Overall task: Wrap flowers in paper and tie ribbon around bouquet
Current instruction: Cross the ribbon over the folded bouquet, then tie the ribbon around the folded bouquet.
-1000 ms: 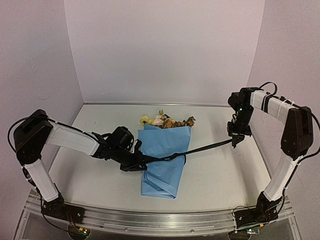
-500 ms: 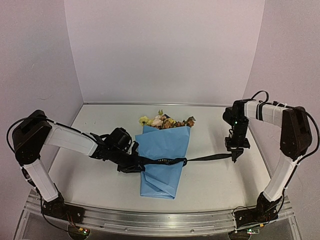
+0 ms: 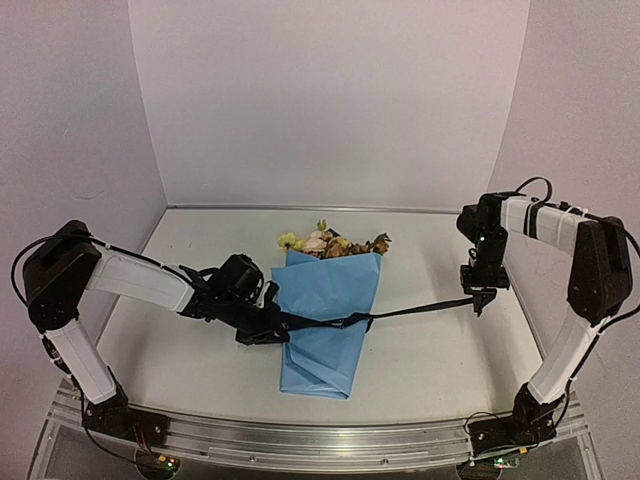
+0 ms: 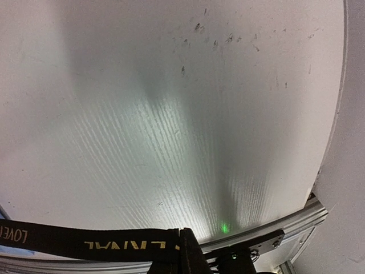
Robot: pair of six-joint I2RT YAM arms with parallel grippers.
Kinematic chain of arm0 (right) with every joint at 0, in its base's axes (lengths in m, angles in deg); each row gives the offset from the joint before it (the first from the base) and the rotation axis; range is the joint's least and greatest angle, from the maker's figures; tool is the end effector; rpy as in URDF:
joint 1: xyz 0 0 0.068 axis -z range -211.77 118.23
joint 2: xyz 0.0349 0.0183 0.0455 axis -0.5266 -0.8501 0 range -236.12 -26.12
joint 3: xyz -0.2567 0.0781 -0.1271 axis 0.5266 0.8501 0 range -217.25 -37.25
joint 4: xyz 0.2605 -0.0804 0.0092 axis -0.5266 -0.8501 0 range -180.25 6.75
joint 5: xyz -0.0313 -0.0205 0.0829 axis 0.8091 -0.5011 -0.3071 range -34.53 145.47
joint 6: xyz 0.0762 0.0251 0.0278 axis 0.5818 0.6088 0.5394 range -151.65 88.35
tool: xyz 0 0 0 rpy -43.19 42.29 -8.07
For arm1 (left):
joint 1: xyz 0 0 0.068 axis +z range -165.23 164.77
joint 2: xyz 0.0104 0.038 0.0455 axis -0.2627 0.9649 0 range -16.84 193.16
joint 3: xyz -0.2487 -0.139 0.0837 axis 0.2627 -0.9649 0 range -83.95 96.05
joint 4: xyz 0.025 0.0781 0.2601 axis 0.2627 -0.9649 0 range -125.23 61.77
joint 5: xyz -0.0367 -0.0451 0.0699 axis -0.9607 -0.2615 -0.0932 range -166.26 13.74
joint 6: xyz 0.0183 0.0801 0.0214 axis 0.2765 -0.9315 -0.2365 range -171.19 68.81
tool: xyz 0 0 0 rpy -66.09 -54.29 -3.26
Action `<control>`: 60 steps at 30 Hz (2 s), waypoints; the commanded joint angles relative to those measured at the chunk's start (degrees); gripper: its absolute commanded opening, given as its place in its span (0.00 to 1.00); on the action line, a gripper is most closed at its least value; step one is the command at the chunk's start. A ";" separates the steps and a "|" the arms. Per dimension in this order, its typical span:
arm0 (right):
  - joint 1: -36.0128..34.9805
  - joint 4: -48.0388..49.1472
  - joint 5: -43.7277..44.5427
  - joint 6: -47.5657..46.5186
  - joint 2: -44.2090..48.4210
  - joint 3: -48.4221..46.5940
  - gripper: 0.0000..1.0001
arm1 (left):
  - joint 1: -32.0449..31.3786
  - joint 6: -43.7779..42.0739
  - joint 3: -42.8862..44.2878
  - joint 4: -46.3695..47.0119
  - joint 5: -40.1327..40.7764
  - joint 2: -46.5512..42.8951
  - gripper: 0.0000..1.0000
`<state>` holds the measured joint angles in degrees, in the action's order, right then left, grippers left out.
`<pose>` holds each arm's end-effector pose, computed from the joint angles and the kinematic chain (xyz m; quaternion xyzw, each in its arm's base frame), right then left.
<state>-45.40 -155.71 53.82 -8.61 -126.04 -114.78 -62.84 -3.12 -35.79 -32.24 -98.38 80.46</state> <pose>0.3083 0.0770 0.2074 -0.0827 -0.9956 -0.0004 0.0448 0.2194 -0.2819 0.1304 0.0569 0.9313 -0.3522 0.0733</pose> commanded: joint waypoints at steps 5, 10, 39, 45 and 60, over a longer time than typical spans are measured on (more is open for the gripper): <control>2.61 -4.16 6.39 -1.15 -0.82 -1.85 0.00 | 0.42 0.63 -0.90 -2.21 1.73 -1.90 0.00; 2.81 -4.29 8.40 -1.62 -1.15 -1.04 0.00 | 0.42 0.68 -0.93 -2.38 1.98 -1.90 0.02; 0.07 6.14 13.34 -1.29 11.03 8.35 0.55 | 0.16 -3.82 0.01 -1.45 2.16 -7.27 0.52; -1.19 8.37 15.01 -2.75 13.86 9.76 0.80 | 0.15 -4.73 -0.69 -1.31 2.08 -10.87 0.66; -14.70 29.15 4.66 -14.36 21.45 19.06 0.98 | 1.74 -26.57 7.32 -16.90 21.69 -14.83 0.73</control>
<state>-50.26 -139.32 58.72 -12.48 -107.63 -100.57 -61.57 -18.04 -33.65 -43.26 -85.54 65.59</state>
